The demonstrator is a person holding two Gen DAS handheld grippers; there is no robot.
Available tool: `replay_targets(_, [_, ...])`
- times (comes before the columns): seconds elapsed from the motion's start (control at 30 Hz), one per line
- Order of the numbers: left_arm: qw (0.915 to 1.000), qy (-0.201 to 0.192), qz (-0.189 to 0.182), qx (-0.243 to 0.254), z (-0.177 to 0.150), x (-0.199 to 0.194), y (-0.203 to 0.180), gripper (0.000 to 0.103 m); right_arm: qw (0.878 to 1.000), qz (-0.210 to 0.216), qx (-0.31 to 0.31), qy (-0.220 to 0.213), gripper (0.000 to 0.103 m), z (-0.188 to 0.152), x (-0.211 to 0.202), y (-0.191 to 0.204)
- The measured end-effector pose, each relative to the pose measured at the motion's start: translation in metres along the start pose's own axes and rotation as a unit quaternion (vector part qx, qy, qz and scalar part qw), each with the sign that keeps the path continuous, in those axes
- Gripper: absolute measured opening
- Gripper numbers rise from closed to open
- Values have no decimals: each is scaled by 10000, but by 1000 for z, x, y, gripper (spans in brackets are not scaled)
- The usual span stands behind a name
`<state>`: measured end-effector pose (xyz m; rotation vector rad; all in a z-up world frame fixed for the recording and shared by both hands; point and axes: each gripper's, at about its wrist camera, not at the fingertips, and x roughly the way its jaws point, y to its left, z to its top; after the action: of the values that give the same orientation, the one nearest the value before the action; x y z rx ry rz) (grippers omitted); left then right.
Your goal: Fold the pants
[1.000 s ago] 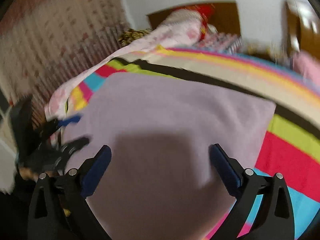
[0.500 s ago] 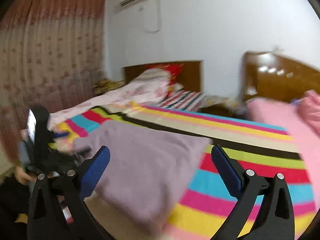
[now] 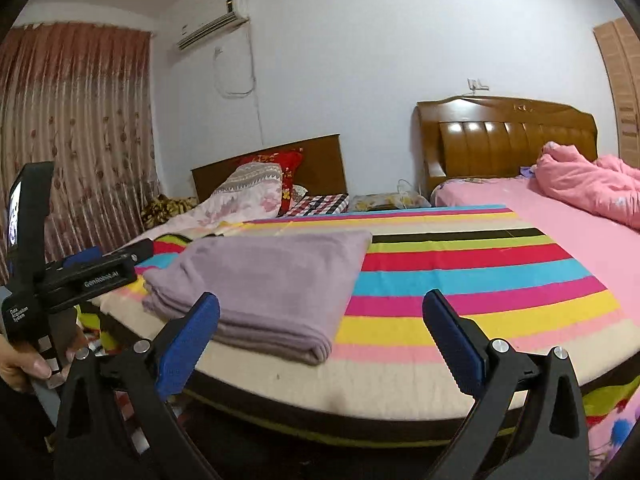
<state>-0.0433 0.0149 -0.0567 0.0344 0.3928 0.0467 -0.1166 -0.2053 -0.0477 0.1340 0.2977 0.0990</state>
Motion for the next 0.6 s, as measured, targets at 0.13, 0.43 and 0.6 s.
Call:
replay_targets(0.13, [9985,376,-367,180,-16,0,-11,102,9995,-125,-278,-56,98,1,-11,8])
replay_targets(0.43, [9981,273,-339,434,-21,-10,-24,102,9988,-122,-472,-2,98,2,-14,18])
replay_targets(0.6, [9987,188,-286,386,-18,-13,-21,102,9987,-112,-485,44,98,2,-13,19])
